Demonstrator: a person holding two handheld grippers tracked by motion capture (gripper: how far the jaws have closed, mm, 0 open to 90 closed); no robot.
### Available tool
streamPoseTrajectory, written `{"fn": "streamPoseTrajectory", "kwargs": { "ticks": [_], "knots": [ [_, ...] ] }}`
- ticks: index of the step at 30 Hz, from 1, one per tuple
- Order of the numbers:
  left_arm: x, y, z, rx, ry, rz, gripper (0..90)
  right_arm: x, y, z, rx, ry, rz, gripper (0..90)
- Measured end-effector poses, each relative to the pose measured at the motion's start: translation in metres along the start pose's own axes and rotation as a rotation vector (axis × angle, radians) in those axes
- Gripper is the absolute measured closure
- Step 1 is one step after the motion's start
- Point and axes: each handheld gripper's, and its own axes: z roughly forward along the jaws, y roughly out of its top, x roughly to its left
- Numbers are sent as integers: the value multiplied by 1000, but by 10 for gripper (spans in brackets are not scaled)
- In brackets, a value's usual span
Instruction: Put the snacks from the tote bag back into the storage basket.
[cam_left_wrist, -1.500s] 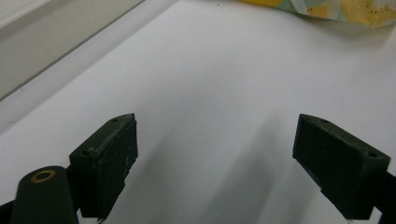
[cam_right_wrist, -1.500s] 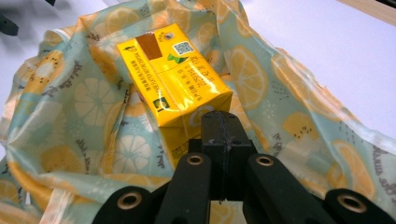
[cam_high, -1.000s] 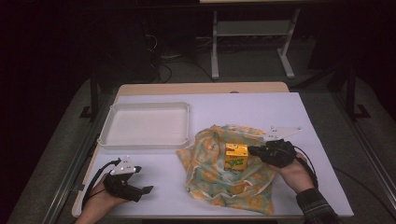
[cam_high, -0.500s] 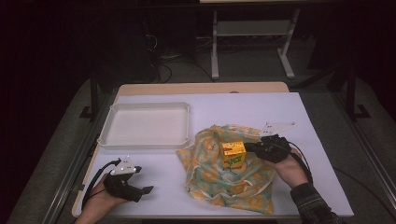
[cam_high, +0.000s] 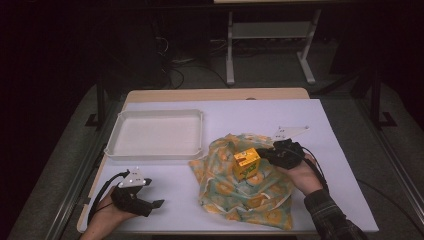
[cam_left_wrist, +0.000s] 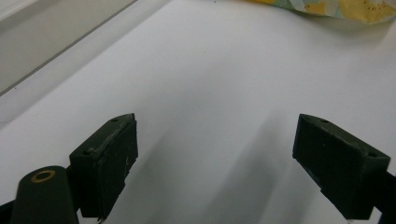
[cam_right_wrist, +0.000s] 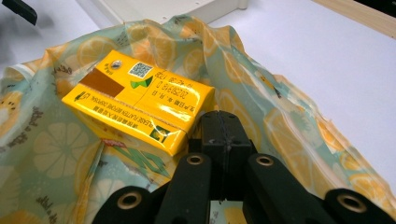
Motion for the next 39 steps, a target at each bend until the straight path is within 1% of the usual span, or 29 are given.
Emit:
{"fn": "streamPoseTrajectory", "kwargs": {
  "ticks": [5,7,12,14,18,25,27,30,31,34,35,36,37,39],
  "knots": [
    [0,0,0,4,-3,-4,136,0,4,5,-8,9,-11,894],
    [0,0,0,5,-3,-3,136,0,5,7,-7,12,-6,895],
    [0,0,0,8,-4,-2,136,0,8,10,-9,18,-15,895],
    [-1,0,0,7,-4,-4,136,0,9,12,-12,22,-10,894],
    [0,0,0,7,-4,-4,136,-1,10,14,-17,27,-14,895],
    [-1,0,0,3,-4,-6,136,-1,9,13,-17,18,-15,894],
    [-1,0,0,3,-3,-2,136,-1,9,10,-14,7,-17,886],
    [0,0,0,2,-3,-2,136,-3,7,1,-24,-10,-2,863],
    [0,0,0,0,-1,0,136,-3,6,-7,-32,-20,10,838],
    [0,0,-1,0,-1,1,136,-2,3,-17,-45,-25,15,785],
    [0,0,-1,1,0,0,136,-2,3,-17,-45,-25,15,785],
    [-1,0,-1,0,-1,-1,136,0,0,-25,-49,-30,15,739],
    [-1,0,-1,0,-1,-1,136,0,0,-25,-49,-30,15,739],
    [-1,0,-1,2,-3,-4,136,2,-5,-34,-55,-49,7,667]
  ]
}}
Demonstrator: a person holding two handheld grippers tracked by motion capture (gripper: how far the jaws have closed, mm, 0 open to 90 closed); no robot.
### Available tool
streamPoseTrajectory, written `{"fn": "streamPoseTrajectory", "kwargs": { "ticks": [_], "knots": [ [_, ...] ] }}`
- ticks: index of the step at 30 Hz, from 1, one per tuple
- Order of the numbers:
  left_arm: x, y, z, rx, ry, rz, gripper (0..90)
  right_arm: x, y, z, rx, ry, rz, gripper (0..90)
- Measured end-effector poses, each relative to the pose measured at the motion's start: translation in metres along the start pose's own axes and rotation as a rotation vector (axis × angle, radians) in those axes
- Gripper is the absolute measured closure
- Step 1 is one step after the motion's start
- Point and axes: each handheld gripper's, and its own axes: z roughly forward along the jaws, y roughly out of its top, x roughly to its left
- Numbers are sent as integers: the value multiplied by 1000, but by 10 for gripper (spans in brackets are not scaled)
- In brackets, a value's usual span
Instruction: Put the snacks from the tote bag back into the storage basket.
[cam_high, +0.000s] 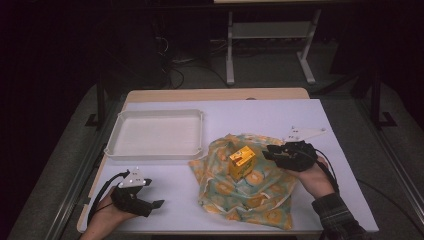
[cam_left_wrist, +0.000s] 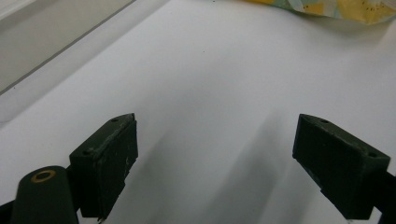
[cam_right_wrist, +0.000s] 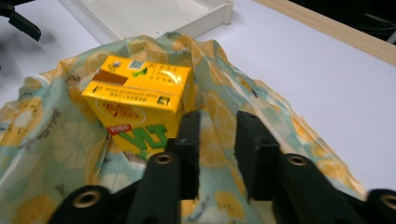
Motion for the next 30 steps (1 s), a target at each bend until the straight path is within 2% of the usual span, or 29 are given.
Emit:
{"fn": "streamPoseTrajectory", "kwargs": {
  "ticks": [5,8,10,16,24,28,30],
  "knots": [
    [-1,0,0,-6,0,-6,136,1,-6,-8,-2,-20,12,595],
    [0,-1,0,-8,-1,-7,136,3,-14,-13,0,-30,15,497],
    [0,0,0,-4,-1,-6,136,4,-19,-16,2,-33,19,470],
    [0,0,0,2,0,6,136,9,-36,-28,10,-35,33,428],
    [-1,1,0,2,-3,-1,136,10,-55,-42,24,-48,51,401],
    [-3,5,0,-3,-10,1,136,12,-65,-49,26,-68,64,366],
    [-5,8,0,-6,-16,-5,136,13,-74,-51,46,-80,72,339]
  ]
}}
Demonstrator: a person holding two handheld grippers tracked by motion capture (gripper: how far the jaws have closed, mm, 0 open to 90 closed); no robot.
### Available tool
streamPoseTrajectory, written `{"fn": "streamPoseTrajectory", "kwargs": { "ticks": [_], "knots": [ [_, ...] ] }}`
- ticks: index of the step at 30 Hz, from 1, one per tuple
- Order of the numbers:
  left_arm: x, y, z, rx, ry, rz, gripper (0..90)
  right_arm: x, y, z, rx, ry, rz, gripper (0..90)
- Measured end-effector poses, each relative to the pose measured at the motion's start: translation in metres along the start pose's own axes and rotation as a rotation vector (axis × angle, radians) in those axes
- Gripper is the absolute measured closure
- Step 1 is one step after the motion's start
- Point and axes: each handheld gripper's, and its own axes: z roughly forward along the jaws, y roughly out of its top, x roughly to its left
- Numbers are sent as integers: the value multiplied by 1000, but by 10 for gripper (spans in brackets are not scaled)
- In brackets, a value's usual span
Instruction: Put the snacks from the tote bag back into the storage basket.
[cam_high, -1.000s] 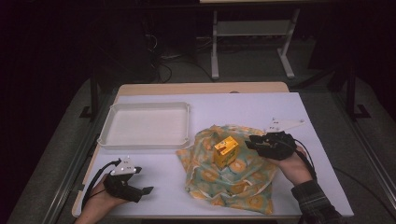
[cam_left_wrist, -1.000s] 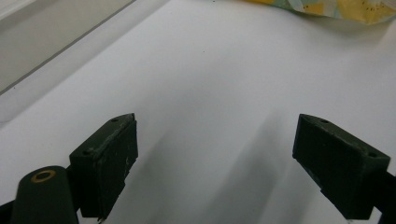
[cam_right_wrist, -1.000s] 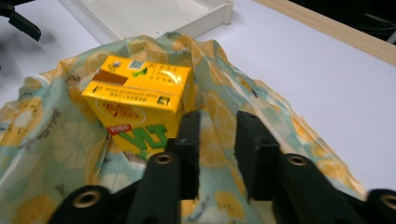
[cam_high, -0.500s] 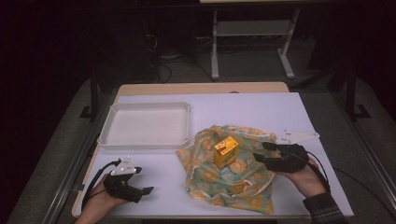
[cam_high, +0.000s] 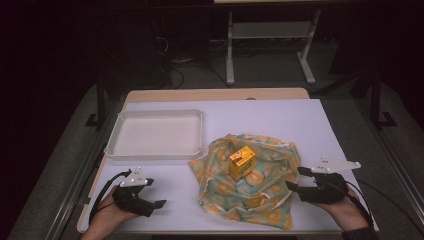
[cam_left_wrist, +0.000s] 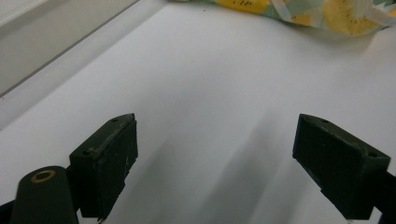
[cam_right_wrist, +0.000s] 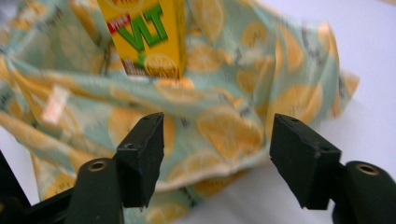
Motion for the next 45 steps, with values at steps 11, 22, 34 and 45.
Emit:
{"fn": "streamPoseTrajectory", "kwargs": {
  "ticks": [11,22,34,45],
  "knots": [
    [-12,25,-5,-19,-30,2,133,0,-20,-1,53,-20,32,302],
    [-19,57,-5,-50,-35,7,137,-5,-24,4,72,-30,44,281],
    [-25,97,-1,-72,-55,24,138,-5,-25,3,70,-38,43,261],
    [-40,137,10,-86,-83,63,142,-3,-26,4,74,-40,37,257]
  ]
}}
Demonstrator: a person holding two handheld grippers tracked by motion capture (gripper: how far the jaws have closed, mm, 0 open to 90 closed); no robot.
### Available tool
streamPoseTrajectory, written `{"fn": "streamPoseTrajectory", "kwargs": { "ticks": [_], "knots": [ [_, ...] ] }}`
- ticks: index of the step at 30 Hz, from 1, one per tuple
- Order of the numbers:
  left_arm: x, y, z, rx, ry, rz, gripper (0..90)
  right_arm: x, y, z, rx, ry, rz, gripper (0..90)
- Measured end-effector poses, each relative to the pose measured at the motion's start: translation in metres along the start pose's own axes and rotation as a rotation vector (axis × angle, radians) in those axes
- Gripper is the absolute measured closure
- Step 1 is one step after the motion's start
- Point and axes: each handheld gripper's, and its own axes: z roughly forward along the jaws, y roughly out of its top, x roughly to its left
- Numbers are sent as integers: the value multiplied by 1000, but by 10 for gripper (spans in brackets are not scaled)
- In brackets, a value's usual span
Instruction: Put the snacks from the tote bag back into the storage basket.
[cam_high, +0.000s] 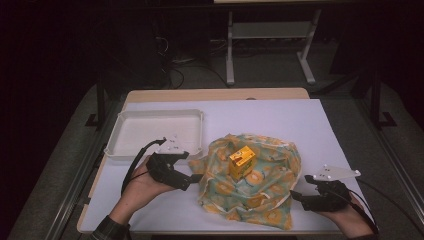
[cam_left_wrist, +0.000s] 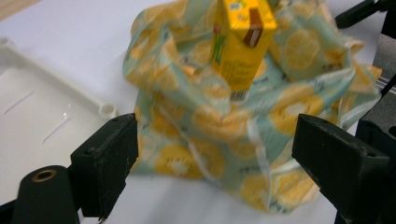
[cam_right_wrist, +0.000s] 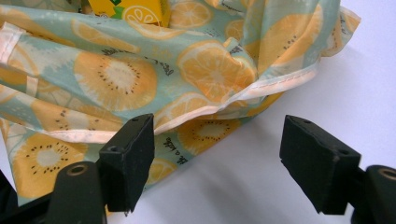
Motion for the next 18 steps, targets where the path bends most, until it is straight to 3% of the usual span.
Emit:
{"fn": "streamPoseTrajectory", "kwargs": {
  "ticks": [18],
  "knots": [
    [-12,39,39,26,-34,55,146,1,-8,-5,1,-11,7,253]
  ]
}}
